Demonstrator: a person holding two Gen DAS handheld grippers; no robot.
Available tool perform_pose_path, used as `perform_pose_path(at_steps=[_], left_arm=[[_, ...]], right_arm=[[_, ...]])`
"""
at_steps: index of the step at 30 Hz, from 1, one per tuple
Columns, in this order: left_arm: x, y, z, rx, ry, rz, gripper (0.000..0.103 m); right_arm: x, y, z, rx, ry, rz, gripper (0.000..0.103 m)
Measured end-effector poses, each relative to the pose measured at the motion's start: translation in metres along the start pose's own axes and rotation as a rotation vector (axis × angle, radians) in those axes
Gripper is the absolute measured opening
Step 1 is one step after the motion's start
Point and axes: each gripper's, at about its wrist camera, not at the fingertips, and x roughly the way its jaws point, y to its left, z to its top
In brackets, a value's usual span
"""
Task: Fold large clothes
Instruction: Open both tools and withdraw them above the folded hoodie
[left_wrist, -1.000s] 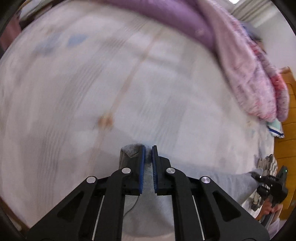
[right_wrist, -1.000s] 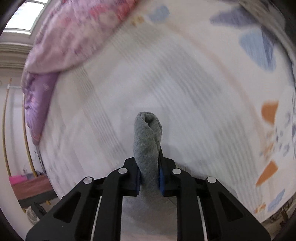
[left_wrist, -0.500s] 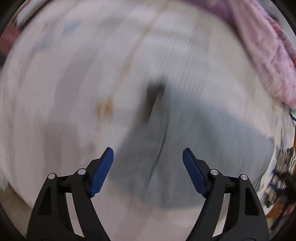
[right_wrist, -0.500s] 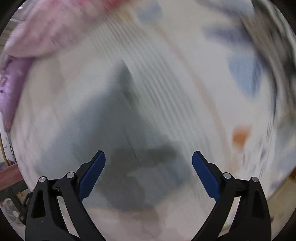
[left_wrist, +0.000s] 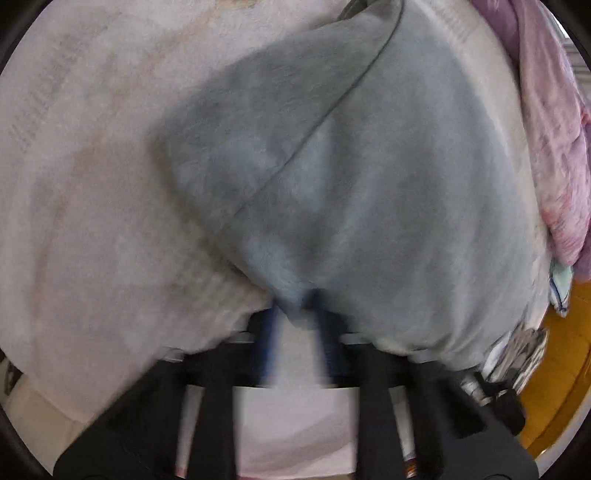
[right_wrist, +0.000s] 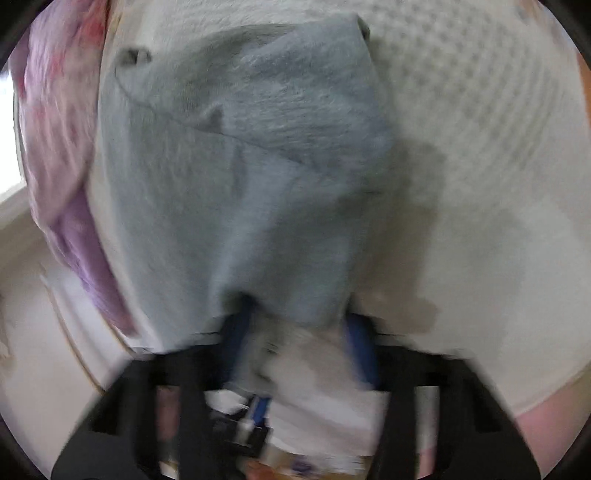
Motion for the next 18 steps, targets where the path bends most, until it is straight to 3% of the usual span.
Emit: perform_pose_path(at_steps=[1,4,7,9,10,11,13,16,18], left_arm=[[-0.005,-0.002,0.001,0.014,-0.029,0.025,0.004],[-0.021,-0.006,0.001,0.052,-0.071,0.066,0.004],[-0.009,0.002,-0.001,0.065,-0.016,0.106,0.004],[-0.002,0.008,-0.003,0.073,0.009,0.115,0.004],[-0.004,0.007,-0.005,0.090,0.017,0.128,0.010],[-0.011,0.004,-0.007,0.121,0.019,0.188,0.016],[-0.024,-0.009,-0.015,0.226,-0.011,0.313,0.031],[-0.050,-0.027,-0.030,0.416,-0.092,0.353,0.032],[-0.056,-0.038,-0.034,0.474,-0.127,0.394,0.031]], right_arm=[[-0.002,0.001,-0.002,0.004,-0.020,-0.022,0.016],[-0.015,0.012,-0.010,-0.061,-0.074,-0.093,0.011],[-0.005,0.005,-0.012,-0.113,-0.067,-0.208,0.011],[0.000,-0.008,-0.010,-0.079,-0.046,-0.216,0.014],[-0.002,-0.004,-0.010,-0.082,-0.047,-0.235,0.027],[-0.006,-0.002,-0.011,-0.093,-0.048,-0.279,0.053],[-0.022,0.008,-0.020,-0.151,-0.075,-0.386,0.074],[-0.045,0.032,-0.042,-0.348,-0.145,-0.384,0.074],[-0.062,0.046,-0.057,-0.484,-0.226,-0.404,0.074]])
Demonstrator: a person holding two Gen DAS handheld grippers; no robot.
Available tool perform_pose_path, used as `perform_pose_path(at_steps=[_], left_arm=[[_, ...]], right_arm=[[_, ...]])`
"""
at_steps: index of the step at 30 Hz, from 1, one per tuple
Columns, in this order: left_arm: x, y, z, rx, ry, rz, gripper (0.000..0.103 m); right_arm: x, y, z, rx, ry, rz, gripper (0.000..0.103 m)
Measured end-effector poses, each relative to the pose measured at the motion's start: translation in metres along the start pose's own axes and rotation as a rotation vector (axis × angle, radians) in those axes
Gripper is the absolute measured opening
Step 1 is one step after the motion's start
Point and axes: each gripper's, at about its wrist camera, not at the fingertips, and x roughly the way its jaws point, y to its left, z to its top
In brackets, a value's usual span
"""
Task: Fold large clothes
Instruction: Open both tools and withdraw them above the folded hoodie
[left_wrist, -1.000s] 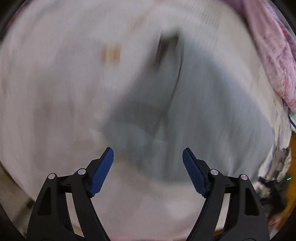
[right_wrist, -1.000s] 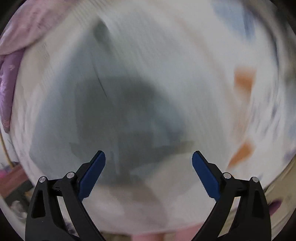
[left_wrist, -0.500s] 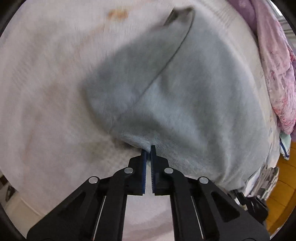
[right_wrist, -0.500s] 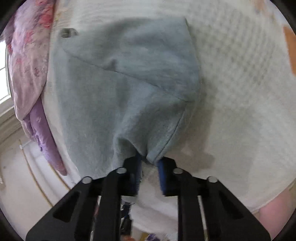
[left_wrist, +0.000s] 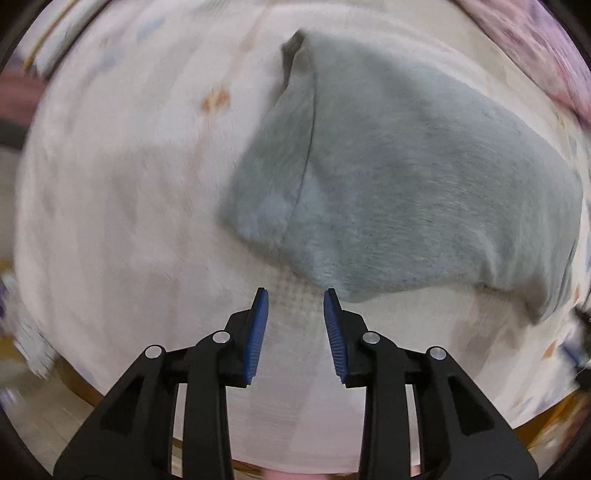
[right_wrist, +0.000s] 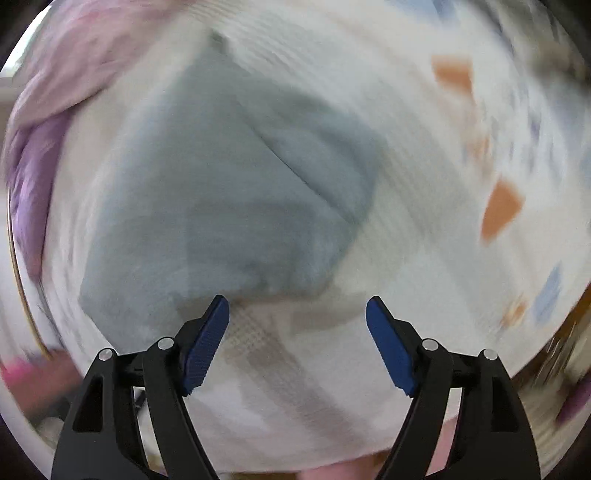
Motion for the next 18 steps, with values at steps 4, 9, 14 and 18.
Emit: perform_pose_path(at_steps=[4,9,14,18], left_arm=[[-0.018,-0.011,0.008,0.043,-0.139,0.006,0.018],[-0.027,-0.046,0.039,0.037,-0.289,-0.070,0.014],[-0.015,-0.085,0.095,0.045,-0.368,-0.198,0.015],[-0.003,-0.104,0.114,0.050,-0.476,-0.194,0.011]], right_arm=[[-0.025,0.038,0.000,-0.223,-0.235,0.079,0.074],[-0.023,0.094,-0.001,-0.499,-0.437,0.209,0.057],[0.012,0.145,0.012,-0.615,-0.470,0.120,0.000],[0.041,0.170,0.024,-0.635,-0.480,0.136,0.000]])
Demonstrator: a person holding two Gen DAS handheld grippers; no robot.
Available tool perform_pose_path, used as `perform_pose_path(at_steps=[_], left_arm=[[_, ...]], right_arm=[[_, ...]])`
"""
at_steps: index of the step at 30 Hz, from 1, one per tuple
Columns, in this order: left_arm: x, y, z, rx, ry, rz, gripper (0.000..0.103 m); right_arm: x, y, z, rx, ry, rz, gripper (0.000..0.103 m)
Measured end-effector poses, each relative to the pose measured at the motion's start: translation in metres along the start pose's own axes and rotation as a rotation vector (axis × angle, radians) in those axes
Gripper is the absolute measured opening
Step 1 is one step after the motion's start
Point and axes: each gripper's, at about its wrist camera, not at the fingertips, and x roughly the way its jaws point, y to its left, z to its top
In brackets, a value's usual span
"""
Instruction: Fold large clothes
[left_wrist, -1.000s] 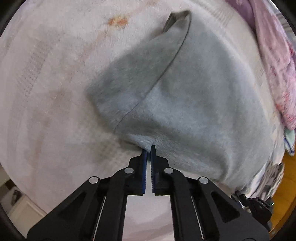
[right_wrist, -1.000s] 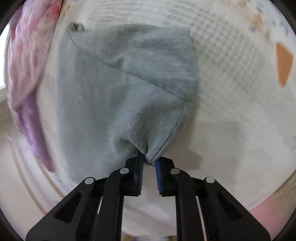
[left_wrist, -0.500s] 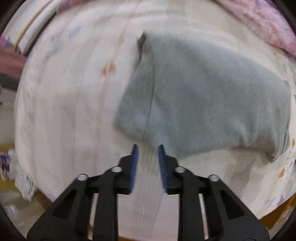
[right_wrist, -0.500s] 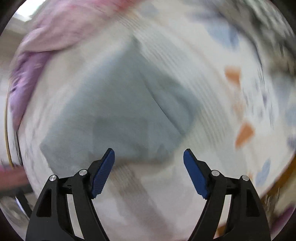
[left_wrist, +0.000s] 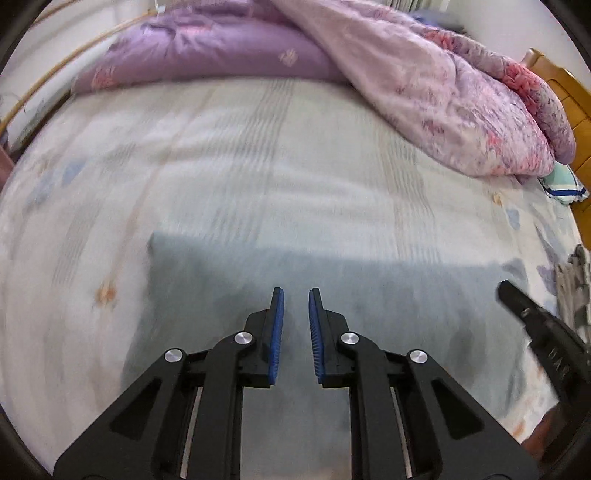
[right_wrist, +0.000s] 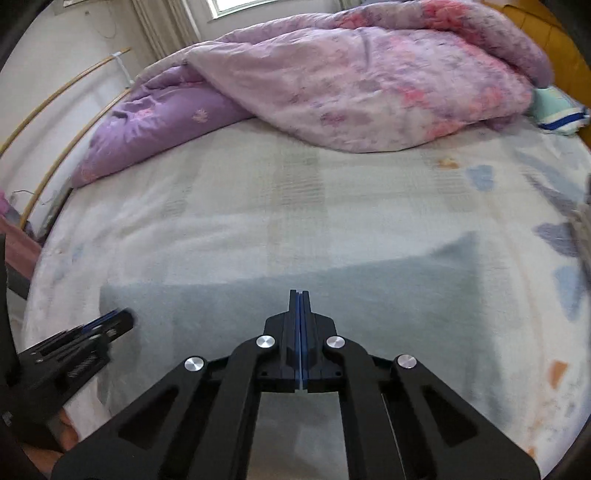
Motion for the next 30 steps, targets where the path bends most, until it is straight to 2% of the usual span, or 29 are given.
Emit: perform_pose_path(at_steps=[1,3,5,7,8,10,12,13,14,15,16,17,18,19,20,21,22,24,27,28,29,30], left_arm=[[0.009,-0.003,0.002,0.003,-0.011,-0.006,0.002],[0.032,-0.004,-0.002,-0.002,-0.017,-0.048,0.000],[0.057,-0.007,-0.011,0.046,-0.041,0.034,0.000],[0.067,-0.016,-0.020,0.172,-0.134,0.103,0.001],[0.068,-0.018,-0.023,0.201,-0.149,0.112,0.001],[0.063,-0.010,-0.024,0.226,-0.178,0.095,0.002],[0.061,0.010,-0.024,0.263,-0.211,0.150,0.002],[0.062,0.020,-0.023,0.256,-0.207,0.176,0.002],[0.068,0.043,-0.019,0.213,-0.172,0.291,0.002],[0.073,0.065,-0.018,0.177,-0.145,0.273,0.002],[0.072,0.089,-0.017,0.130,-0.134,0.167,0.002],[0.066,0.098,-0.014,0.111,-0.122,0.113,0.002],[0.060,0.097,-0.012,0.128,-0.112,0.136,0.002],[0.055,0.091,-0.011,0.163,-0.113,0.178,0.002],[0.050,0.082,-0.009,0.203,-0.108,0.232,0.000],[0.043,0.076,-0.007,0.203,-0.105,0.236,0.001],[0.034,0.074,-0.007,0.176,-0.117,0.206,0.001],[0.013,0.055,-0.010,0.077,-0.151,0.060,0.001],[0.021,0.004,-0.034,0.094,-0.099,-0.098,0.001],[0.027,-0.005,-0.043,0.100,-0.083,-0.086,0.000],[0.030,-0.012,-0.058,0.096,-0.103,-0.033,0.000],[0.028,-0.009,-0.066,0.072,-0.128,-0.029,0.000]], right_arm=[[0.005,0.005,-0.002,-0.020,-0.016,0.017,0.000],[0.028,0.015,-0.007,-0.081,-0.022,0.056,0.000],[0.051,0.021,-0.013,-0.113,-0.016,0.074,0.000],[0.066,0.018,-0.021,-0.196,-0.045,0.028,0.000],[0.068,0.015,-0.021,-0.254,-0.062,0.000,0.000],[0.061,0.007,-0.019,-0.334,-0.070,0.009,0.000],[0.053,-0.008,-0.019,-0.396,-0.105,-0.134,0.000],[0.051,-0.030,-0.018,-0.396,-0.106,-0.110,0.000],[0.049,-0.047,-0.015,-0.370,-0.099,-0.138,0.000],[0.048,-0.064,-0.013,-0.351,-0.094,-0.206,0.000],[0.049,-0.093,-0.012,-0.325,-0.073,-0.320,0.000],[0.047,-0.120,-0.010,-0.260,-0.040,-0.310,0.000],[0.042,-0.136,-0.008,-0.191,-0.024,-0.322,0.000],[0.031,-0.154,-0.006,-0.113,-0.034,-0.402,0.000],[0.018,-0.164,-0.006,-0.060,-0.051,-0.405,0.000],[0.010,-0.166,-0.005,-0.025,-0.059,-0.399,0.000],[-0.005,-0.161,-0.005,0.021,-0.090,-0.355,0.000],[-0.024,-0.135,-0.007,0.049,-0.130,-0.236,0.000],[-0.015,-0.072,-0.021,0.043,-0.088,-0.002,0.000],[-0.002,-0.050,-0.031,0.055,-0.038,0.070,0.000],[0.008,-0.035,-0.040,0.056,-0.002,0.103,0.001],[0.015,-0.021,-0.053,0.032,0.016,0.086,0.000]])
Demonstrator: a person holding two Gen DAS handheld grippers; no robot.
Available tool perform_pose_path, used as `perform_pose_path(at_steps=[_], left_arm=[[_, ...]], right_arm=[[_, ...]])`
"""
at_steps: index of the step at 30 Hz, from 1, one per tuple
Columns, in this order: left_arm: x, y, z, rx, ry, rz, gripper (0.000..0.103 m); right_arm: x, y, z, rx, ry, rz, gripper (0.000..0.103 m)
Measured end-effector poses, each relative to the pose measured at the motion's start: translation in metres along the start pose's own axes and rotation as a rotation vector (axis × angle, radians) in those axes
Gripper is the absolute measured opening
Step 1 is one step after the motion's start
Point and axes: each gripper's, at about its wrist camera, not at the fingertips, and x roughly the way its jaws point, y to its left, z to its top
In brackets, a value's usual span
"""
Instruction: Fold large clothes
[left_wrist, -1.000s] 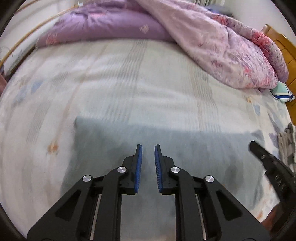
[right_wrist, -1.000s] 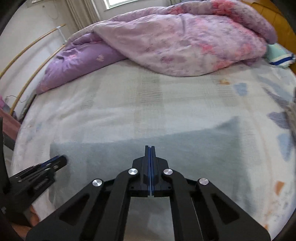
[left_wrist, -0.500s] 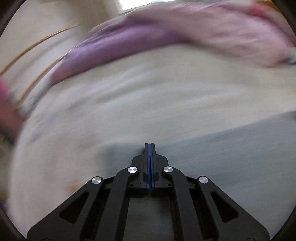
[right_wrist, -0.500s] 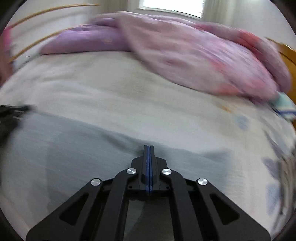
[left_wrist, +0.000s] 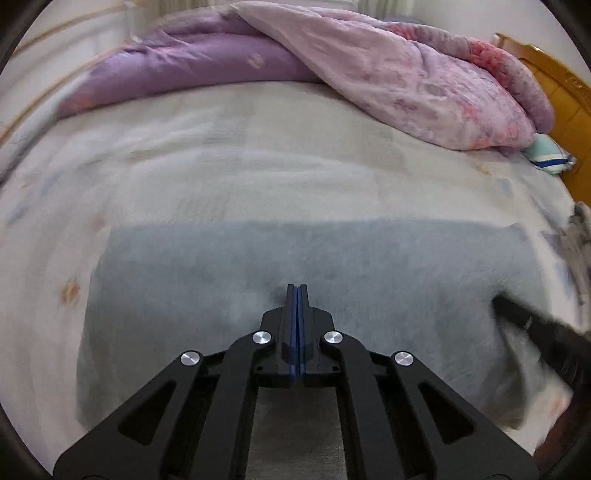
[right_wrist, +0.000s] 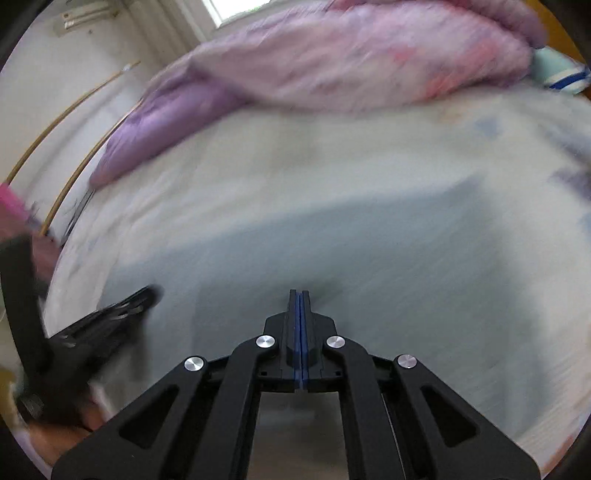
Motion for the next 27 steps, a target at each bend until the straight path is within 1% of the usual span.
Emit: perform_pose_path(at_steps=[1,2,3,4,5,6,7,8,9,10,11,12,13,14,15,17,20,21,22,23,24,25,26,27], left_arm=[[-0.003,0.009,-0.007,-0.050,0.003,-0.018,0.000],[-0.007,0.022,-0.013,-0.109,0.030,-0.055,0.000],[-0.011,0.030,-0.018,-0.124,0.047,-0.065,0.001],[-0.017,0.036,-0.023,-0.097,0.068,-0.038,0.001],[-0.022,0.042,-0.033,-0.012,0.098,0.044,0.001],[-0.028,0.045,-0.045,0.033,0.120,0.077,0.001],[-0.032,0.057,-0.057,0.047,0.156,0.108,0.001],[-0.033,0.070,-0.068,0.034,0.195,0.136,0.001],[-0.038,0.085,-0.079,0.016,0.225,0.124,0.001],[-0.045,0.091,-0.085,0.028,0.252,0.164,0.001],[-0.048,0.092,-0.089,0.045,0.280,0.191,0.001],[-0.055,0.092,-0.089,0.038,0.299,0.196,0.001],[-0.061,0.090,-0.087,0.008,0.299,0.184,0.002],[-0.066,0.087,-0.084,-0.013,0.294,0.167,0.002],[-0.072,0.078,-0.078,-0.025,0.272,0.140,0.002],[-0.078,0.062,-0.069,-0.020,0.231,0.100,0.002],[-0.073,0.038,-0.062,-0.016,0.196,0.033,0.002],[-0.067,0.031,-0.064,-0.013,0.207,0.018,0.002],[-0.059,0.026,-0.070,-0.012,0.237,0.015,0.002],[-0.050,0.025,-0.080,-0.026,0.284,0.013,0.001],[-0.048,0.028,-0.086,-0.053,0.298,0.004,0.001],[-0.052,0.034,-0.093,-0.100,0.294,-0.017,0.001],[-0.055,0.038,-0.095,-0.118,0.297,-0.029,0.001],[-0.061,0.040,-0.097,-0.115,0.315,-0.029,0.001]], right_arm=[[0.001,0.004,-0.006,-0.018,0.008,-0.023,0.000],[-0.002,-0.001,-0.014,-0.011,0.018,-0.034,0.000],[-0.007,-0.009,-0.019,0.011,0.030,-0.046,0.000],[-0.013,-0.024,-0.028,0.035,0.055,-0.073,0.000],[-0.019,-0.039,-0.037,0.026,0.085,-0.136,0.000],[-0.024,-0.048,-0.045,0.009,0.100,-0.167,0.000],[-0.030,-0.062,-0.054,-0.002,0.137,-0.240,0.000],[-0.035,-0.074,-0.059,0.010,0.162,-0.275,0.000],[-0.041,-0.082,-0.064,0.035,0.176,-0.287,0.000],[-0.050,-0.090,-0.066,0.075,0.185,-0.280,0.000],[-0.055,-0.090,-0.065,0.090,0.183,-0.293,0.000],[-0.059,-0.085,-0.061,0.087,0.179,-0.328,0.005],[-0.062,-0.074,-0.055,0.075,0.166,-0.326,0.003],[-0.064,-0.063,-0.049,0.073,0.146,-0.293,0.003],[-0.063,-0.054,-0.044,0.076,0.128,-0.264,0.003],[-0.055,-0.027,-0.031,0.082,0.104,-0.169,0.003],[-0.039,0.006,-0.019,0.062,0.104,-0.063,0.003],[-0.027,0.014,-0.021,0.048,0.125,-0.043,0.003],[-0.018,0.018,-0.025,0.038,0.153,-0.048,0.003],[-0.009,0.017,-0.029,0.032,0.183,-0.070,0.003],[0.001,0.017,-0.041,0.032,0.220,-0.103,0.001],[0.001,0.013,-0.048,0.053,0.229,-0.101,0.000],[-0.002,0.012,-0.051,0.076,0.244,-0.094,0.000],[-0.003,0.012,-0.054,0.083,0.267,-0.101,0.000]])
